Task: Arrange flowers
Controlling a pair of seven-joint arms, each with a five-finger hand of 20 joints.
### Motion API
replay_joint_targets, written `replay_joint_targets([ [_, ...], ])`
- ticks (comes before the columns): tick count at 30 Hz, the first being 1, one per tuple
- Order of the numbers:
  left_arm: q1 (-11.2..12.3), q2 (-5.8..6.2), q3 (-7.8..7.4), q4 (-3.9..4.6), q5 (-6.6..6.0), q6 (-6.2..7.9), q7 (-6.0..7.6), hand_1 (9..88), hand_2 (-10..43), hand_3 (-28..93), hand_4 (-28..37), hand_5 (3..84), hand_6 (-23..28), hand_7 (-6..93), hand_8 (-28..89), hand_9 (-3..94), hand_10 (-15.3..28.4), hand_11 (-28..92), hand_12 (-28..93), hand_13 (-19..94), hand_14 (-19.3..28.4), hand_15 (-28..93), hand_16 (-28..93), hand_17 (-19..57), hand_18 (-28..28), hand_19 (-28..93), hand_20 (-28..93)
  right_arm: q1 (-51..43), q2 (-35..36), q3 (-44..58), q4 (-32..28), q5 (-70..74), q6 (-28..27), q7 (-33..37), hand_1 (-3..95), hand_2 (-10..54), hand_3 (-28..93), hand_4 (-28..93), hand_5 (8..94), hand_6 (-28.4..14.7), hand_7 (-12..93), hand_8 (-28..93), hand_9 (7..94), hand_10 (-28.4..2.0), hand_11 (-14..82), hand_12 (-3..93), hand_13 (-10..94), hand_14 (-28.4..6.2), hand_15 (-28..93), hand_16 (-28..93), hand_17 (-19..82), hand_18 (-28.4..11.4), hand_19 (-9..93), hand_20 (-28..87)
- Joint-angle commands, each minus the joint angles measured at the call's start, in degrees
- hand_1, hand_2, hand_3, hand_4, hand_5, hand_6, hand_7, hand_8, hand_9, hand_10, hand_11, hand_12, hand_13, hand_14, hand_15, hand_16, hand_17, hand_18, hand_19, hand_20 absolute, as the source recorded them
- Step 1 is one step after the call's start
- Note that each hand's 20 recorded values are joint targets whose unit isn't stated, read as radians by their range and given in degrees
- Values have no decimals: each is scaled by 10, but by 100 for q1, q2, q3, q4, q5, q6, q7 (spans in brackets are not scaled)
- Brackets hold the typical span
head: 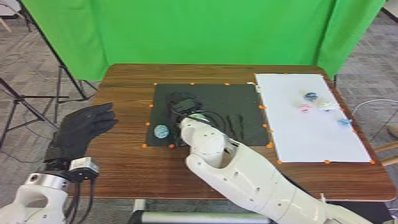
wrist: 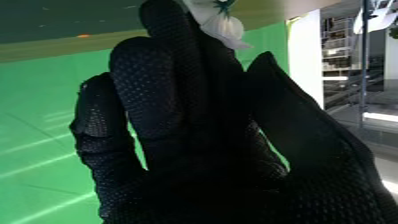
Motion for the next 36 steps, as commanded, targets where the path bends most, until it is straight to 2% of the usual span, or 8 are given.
replay_joint_targets([
  [1,21,117,27,8,-115,69,115,276,29,821,-193,425,119,200,-110,368,210,388,101,253,268,652,-142,-90,228,602,160,9,-31,-25,40,-278,216,-79,441,153,741,-283,710,-15,221,-30,763,-106,245,174,695,-70,708,195,349,-205,930,286],
  [4,11,182,66,12,-161,94,162,276,29,822,-192,425,119,199,-110,367,210,388,101,253,268,652,-142,-90,228,602,160,55,-2,-108,76,-274,415,-49,479,115,709,-283,727,-6,227,-1,792,-100,246,175,719,-60,695,202,367,-199,931,288],
  [13,62,41,-4,-3,-64,25,40,276,28,821,-191,425,118,201,-110,367,210,388,101,253,267,652,-142,-90,228,601,160,112,88,-248,102,-370,775,73,484,12,697,-283,750,7,233,7,812,-95,245,175,747,-50,672,212,392,-202,932,290],
  [16,355,51,-193,-70,-87,91,110,277,28,819,-192,425,118,200,-110,368,209,388,101,253,267,652,-142,-90,228,601,160,191,185,-286,-55,-279,590,56,460,8,715,-283,738,2,235,-3,799,-97,245,173,738,-55,672,213,385,-203,931,284],
  [19,819,1,-510,-189,-145,209,223,276,27,821,-191,425,118,200,-110,368,210,388,101,252,267,652,-141,-90,228,601,160,394,365,-384,-313,47,508,23,339,32,807,-283,698,-8,221,-99,753,-109,244,167,711,-73,677,204,362,-213,930,260],
  [26,1840,-66,-976,-451,-343,536,638,277,27,819,-191,425,119,199,-109,368,209,388,101,253,267,652,-142,-91,228,601,160,1075,1524,-585,-1626,790,-255,-48,256,34,820,-283,638,-32,206,-138,690,-151,231,165,658,-105,685,191,316,-233,920,244],
  [29,2077,-59,-1048,-508,-438,640,825,276,27,819,-192,425,118,200,-109,368,210,388,101,253,267,652,-142,-91,228,600,160,1200,2187,-451,-2139,1129,-285,-85,251,41,813,-283,626,-37,198,-134,673,-165,225,165,645,-114,694,189,312,-235,920,244],
  [36,2172,-195,-946,-576,-368,654,797,274,27,816,-193,425,119,198,-109,368,210,388,101,253,267,652,-141,-91,228,600,160,507,3550,540,-2775,1295,-79,-195,248,46,811,-282,621,-41,193,-130,670,-172,227,169,635,-119,702,179,309,-237,922,244],
])
